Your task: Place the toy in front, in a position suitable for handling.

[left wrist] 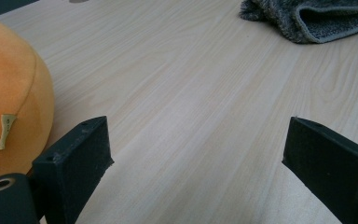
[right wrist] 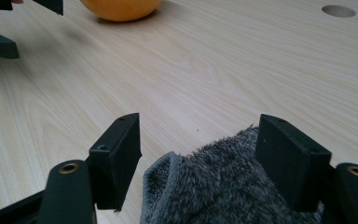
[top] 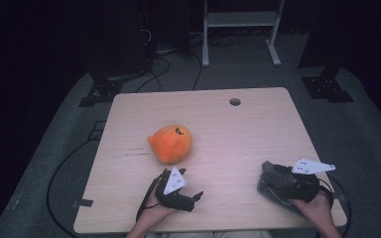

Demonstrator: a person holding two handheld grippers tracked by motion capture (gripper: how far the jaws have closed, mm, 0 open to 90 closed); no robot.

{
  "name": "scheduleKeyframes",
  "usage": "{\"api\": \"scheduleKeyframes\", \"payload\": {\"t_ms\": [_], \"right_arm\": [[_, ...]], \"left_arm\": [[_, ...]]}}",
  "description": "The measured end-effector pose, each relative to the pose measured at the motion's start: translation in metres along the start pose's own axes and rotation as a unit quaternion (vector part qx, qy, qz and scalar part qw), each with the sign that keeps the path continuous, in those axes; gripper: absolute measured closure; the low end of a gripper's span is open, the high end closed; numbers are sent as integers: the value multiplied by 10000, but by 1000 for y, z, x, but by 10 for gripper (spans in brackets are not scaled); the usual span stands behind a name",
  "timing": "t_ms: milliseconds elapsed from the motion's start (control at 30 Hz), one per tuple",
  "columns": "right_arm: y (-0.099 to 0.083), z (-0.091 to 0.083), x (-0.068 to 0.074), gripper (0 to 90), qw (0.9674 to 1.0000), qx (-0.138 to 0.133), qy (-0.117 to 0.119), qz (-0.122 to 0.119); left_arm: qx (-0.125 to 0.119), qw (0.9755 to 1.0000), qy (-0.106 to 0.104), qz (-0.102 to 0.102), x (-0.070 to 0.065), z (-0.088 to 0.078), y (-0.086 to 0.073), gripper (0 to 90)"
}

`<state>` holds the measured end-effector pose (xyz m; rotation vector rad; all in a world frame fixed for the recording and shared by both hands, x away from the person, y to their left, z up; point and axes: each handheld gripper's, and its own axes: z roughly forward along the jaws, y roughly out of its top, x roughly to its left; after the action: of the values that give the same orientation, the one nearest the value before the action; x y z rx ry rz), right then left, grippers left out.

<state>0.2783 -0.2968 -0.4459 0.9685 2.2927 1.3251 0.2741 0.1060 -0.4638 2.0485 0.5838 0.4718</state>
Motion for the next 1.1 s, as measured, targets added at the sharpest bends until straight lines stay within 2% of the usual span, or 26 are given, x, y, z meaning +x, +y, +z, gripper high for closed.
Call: {"api": "scheduleKeyframes", "payload": {"t_ms": [133, 267, 400, 500, 700, 833, 967, 1100], "right_arm": [[1, 2, 0, 295, 10000, -28, 28, -15], [1, 4, 0, 295, 10000, -32, 63, -56], [2, 3, 0, 294, 9999, -66, 71, -35], [2, 4, 0, 293, 9999, -105, 83, 4], [7, 12, 6, 290, 9998, -23, 138, -109], [8, 16, 10, 289, 9996, 67, 197, -178], [8, 17, 12, 288, 9996, 64, 227, -184], [8, 18, 11, 287, 9995, 73, 224, -188]], "left_arm": [[-12, 10000, 58, 18, 0, -2, 2, 68], [-158, 9998, 148, -20, 3, -6, 6, 68], [-231, 9995, 223, 32, 9, -11, 14, 68], [-367, 9990, 252, -43, 18, -17, 21, 68], [-379, 9983, 415, 152, 35, -27, 38, 67], [-494, 9974, 521, 50, 50, -32, 48, 67], [-512, 9959, 745, 61, 63, -34, 55, 58], [-577, 9928, 1049, 19, 77, -33, 56, 45]]}}
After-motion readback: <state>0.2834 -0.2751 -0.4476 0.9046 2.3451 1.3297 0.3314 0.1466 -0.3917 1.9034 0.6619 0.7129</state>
